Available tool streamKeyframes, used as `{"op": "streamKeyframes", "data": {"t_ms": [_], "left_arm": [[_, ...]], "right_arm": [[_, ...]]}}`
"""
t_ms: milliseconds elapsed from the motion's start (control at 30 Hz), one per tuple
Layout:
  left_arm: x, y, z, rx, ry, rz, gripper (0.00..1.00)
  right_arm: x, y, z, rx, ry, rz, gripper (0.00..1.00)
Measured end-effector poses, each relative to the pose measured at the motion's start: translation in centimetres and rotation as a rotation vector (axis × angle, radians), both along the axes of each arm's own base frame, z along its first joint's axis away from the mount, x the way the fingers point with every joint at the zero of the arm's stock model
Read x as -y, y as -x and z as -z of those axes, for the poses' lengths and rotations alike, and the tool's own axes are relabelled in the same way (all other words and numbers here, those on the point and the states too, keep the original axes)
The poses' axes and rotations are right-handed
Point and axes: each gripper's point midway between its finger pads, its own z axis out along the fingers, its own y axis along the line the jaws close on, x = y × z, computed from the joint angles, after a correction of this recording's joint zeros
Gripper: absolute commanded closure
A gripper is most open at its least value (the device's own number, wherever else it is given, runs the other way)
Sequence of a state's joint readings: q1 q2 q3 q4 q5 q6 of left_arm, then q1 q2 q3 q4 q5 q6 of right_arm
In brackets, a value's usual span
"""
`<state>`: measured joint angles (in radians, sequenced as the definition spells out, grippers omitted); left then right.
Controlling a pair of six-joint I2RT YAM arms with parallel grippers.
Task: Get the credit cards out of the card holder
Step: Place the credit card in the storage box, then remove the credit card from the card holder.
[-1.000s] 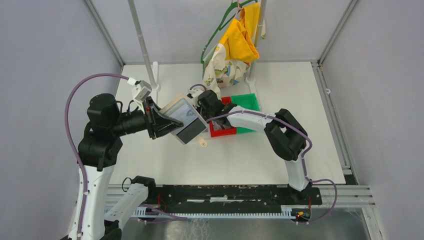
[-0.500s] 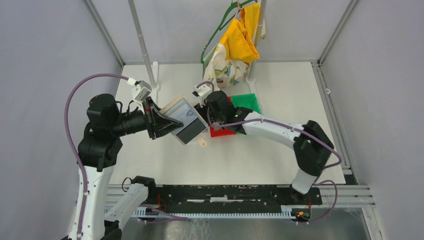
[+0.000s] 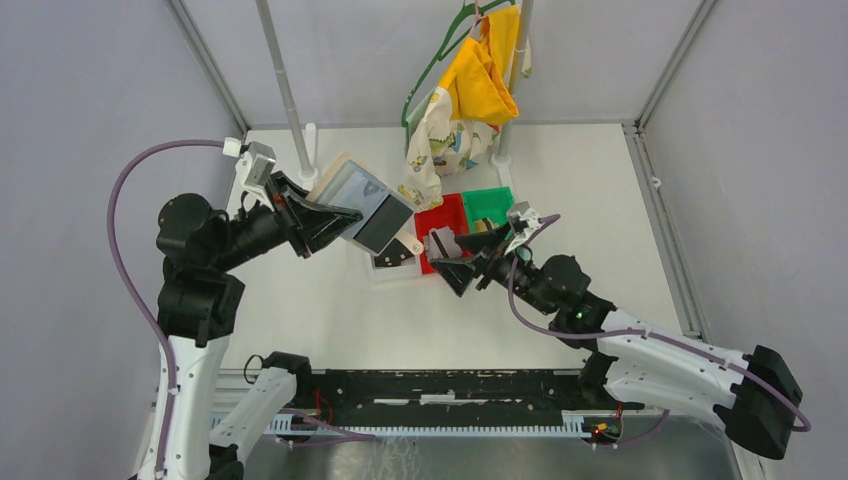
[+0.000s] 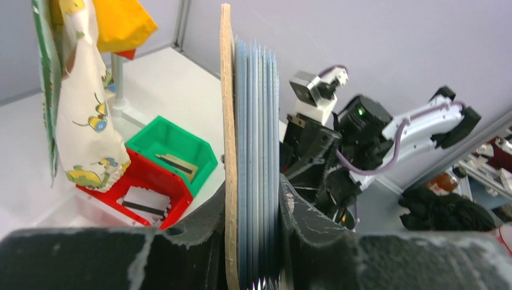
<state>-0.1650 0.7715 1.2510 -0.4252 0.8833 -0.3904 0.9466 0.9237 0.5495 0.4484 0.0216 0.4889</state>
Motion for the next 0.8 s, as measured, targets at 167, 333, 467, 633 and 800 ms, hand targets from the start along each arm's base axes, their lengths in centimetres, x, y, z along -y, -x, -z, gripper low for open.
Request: {"op": "streamKeyframes", "data": {"t_ms": [167,333,467,633,800], "left_arm": [[-0.3,-1.5,-1.5,0.003,0.070,-0.072,0.85],[-0.4,-2.3,-2.5,-0.012,0.137,-0.103,0.84],[-0.3,-2.5,-3.0,-0.025,0.173,-0.099,0.84],[-0.2,-2.4,-3.4,-0.034,0.198,-0.092,0.84],[-0.2,-1.9,-3.9,-0.031,0.216,-0.085,0.84]], "right_arm": [[-0.6,1.8,-2.1,-0.017,-0.246,-0.078,0.02],[-3.7,3.6,-3.9,-0.068,-0.377,-0.161,0.02],[-5.9,4.1,-6.2,-0.081,-0.496,-0.205,0.02],[-7.2,3.4,-9.3,-0.074,-0.632,-0.218,0.02],[-7.2,3.1,-12.4,-0.056,-0.756,-0.218,0.02]]}}
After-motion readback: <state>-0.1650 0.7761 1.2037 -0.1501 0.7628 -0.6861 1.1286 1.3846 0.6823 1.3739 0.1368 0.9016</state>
